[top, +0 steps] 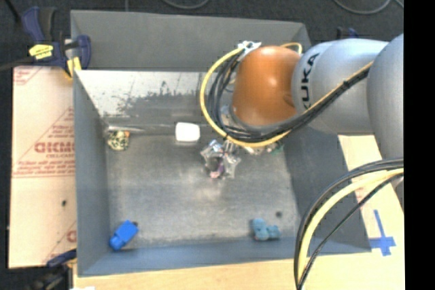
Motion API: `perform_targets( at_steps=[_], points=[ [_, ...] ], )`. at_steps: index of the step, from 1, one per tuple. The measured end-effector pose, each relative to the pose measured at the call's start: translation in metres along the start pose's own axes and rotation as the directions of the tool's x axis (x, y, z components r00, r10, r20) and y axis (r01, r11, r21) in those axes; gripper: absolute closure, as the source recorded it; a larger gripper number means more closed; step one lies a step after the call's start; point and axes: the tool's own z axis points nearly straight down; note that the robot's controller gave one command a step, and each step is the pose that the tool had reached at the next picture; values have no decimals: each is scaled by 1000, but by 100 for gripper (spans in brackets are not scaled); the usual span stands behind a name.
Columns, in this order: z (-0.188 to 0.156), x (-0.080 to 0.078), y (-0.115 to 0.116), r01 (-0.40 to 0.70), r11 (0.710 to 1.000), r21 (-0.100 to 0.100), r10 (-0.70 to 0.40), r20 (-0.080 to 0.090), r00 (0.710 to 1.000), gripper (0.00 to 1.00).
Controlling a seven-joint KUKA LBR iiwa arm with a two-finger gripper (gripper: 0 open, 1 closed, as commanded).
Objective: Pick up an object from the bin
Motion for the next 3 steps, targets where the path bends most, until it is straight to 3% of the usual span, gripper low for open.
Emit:
perform_targets(
  at_steps=[1, 2, 3],
  points=[
    [-118, -6, 7, -20, 1000, 2, 20, 4, 1000, 100],
    [-118, -6, 7, -21, 1000, 2, 21, 4, 1000, 100],
    [-74, 9, 16, -62, 998, 7, 62, 13, 998, 100]
  ],
)
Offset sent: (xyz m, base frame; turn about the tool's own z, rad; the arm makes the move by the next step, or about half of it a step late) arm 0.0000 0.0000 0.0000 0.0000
